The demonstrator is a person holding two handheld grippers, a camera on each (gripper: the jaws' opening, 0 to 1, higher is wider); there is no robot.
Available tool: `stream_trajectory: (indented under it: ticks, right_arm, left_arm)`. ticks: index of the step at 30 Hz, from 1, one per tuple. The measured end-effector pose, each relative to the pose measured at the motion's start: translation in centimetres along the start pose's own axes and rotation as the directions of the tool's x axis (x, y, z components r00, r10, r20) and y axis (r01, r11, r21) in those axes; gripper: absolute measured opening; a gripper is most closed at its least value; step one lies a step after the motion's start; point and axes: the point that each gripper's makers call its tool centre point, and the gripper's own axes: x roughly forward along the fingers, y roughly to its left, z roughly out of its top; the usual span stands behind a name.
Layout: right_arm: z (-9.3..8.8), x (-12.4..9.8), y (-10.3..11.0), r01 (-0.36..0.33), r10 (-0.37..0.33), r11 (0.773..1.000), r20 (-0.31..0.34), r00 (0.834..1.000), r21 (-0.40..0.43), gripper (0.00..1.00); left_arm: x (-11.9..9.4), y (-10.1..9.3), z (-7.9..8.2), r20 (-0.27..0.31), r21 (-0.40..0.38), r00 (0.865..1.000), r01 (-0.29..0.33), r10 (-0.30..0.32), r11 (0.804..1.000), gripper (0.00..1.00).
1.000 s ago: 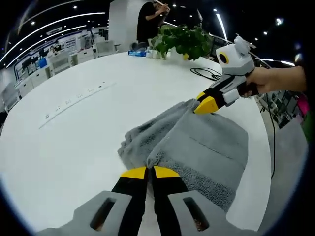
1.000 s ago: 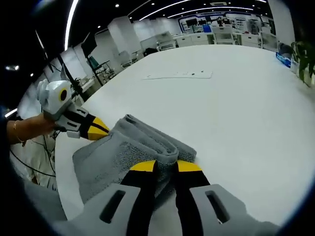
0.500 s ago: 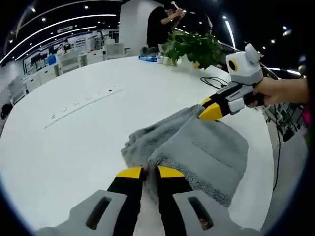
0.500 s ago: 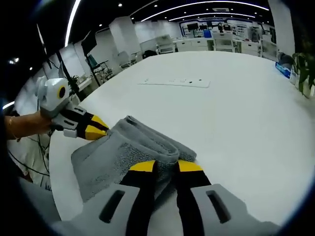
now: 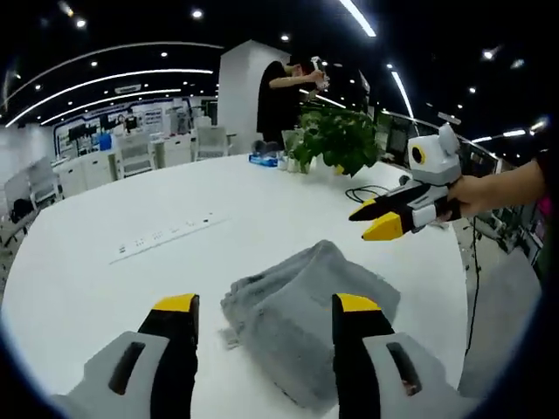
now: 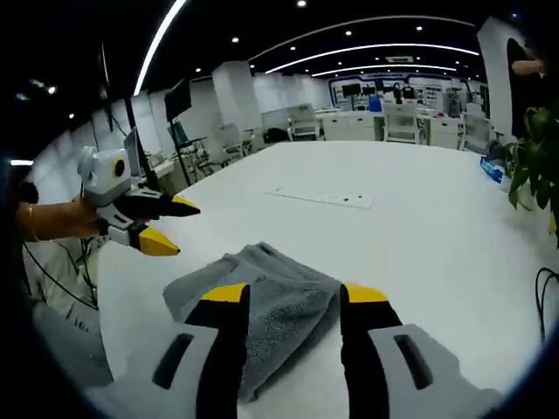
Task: Fold the towel on the table until its edges align and the towel forms a compact rectangular stack.
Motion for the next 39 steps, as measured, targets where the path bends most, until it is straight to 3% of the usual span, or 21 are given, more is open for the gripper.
stream_trajectory:
  ticks: [8,13,16,28,39]
  right_arm:
    - [0.1,-3.3,2.7,-0.006,0.008,0.999,0.041,0.999,-0.036,0.54]
    - [-0.8,-5.3,4.6,-0.015,0.018,0.999,0.063,0.998,-0.047,0.60]
    - [-1.7,-6.2,5.7,-0.042,0.042,0.999,0.066,0.997,0.004,0.61]
    - [-5.2,-9.7,7.2,0.018,-0.019,0.999,0.055,0.998,0.029,0.81]
    - [-6.6,-11.2,7.4,0.031,-0.035,0.996,0.053,0.998,0.081,0.80]
  left_arm:
    - [-4.2,-1.1,0.7,0.052,0.035,0.998,-0.036,0.034,0.999,0.78]
    - [-7.4,-1.5,-0.4,0.076,0.026,0.994,-0.077,0.075,0.997,0.92]
    - [-8.7,-2.2,-0.9,0.107,-0.012,0.991,-0.081,0.082,0.997,0.99]
    - [-11.7,-5.2,-4.8,0.067,-0.051,0.993,-0.091,0.095,0.995,1.00]
    - [-12.6,-4.8,-5.7,0.048,-0.061,0.993,-0.109,0.112,0.992,1.00]
